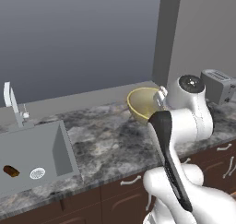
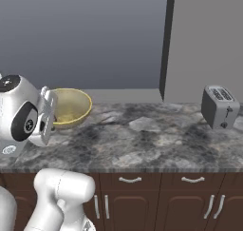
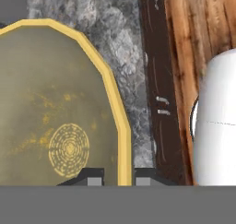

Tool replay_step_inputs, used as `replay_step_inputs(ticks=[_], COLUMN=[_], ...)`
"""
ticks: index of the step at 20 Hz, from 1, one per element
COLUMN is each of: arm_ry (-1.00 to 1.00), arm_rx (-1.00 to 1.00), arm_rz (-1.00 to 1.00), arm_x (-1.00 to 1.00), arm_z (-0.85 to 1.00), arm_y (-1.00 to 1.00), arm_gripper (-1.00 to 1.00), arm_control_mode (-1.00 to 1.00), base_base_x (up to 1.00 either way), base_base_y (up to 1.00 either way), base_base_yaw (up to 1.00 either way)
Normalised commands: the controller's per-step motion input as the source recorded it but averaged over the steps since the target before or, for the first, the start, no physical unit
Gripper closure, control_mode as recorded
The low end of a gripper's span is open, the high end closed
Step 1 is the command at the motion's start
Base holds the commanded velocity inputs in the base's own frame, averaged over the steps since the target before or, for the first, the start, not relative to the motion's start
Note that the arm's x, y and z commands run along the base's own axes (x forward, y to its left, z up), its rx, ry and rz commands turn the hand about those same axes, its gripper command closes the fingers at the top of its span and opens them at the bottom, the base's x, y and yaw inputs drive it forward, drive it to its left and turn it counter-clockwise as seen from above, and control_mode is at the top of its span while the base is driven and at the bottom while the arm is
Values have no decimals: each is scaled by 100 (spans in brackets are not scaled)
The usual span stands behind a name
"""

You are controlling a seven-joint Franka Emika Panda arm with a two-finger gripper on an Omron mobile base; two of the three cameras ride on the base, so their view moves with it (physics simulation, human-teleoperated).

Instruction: Clear the mugs and bowl far away from the sink.

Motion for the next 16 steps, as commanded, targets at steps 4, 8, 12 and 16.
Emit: replay_step_inputs(ticks=[4, 8, 12, 16], arm_ry=[3, 0, 0, 0], arm_rx=[5, 0, 0, 0], arm_rz=[11, 0, 0, 0], arm_x=[-69, 0, 0, 0], arm_z=[26, 0, 0, 0], arm_y=[-1, 0, 0, 0], arm_gripper=[100, 100, 100, 100], arm_control_mode=[-100, 100, 100, 100], base_base_x=[0, -72, -16, 0], base_base_y=[0, -24, 0, 0], base_base_yaw=[0, -28, -92, -100])
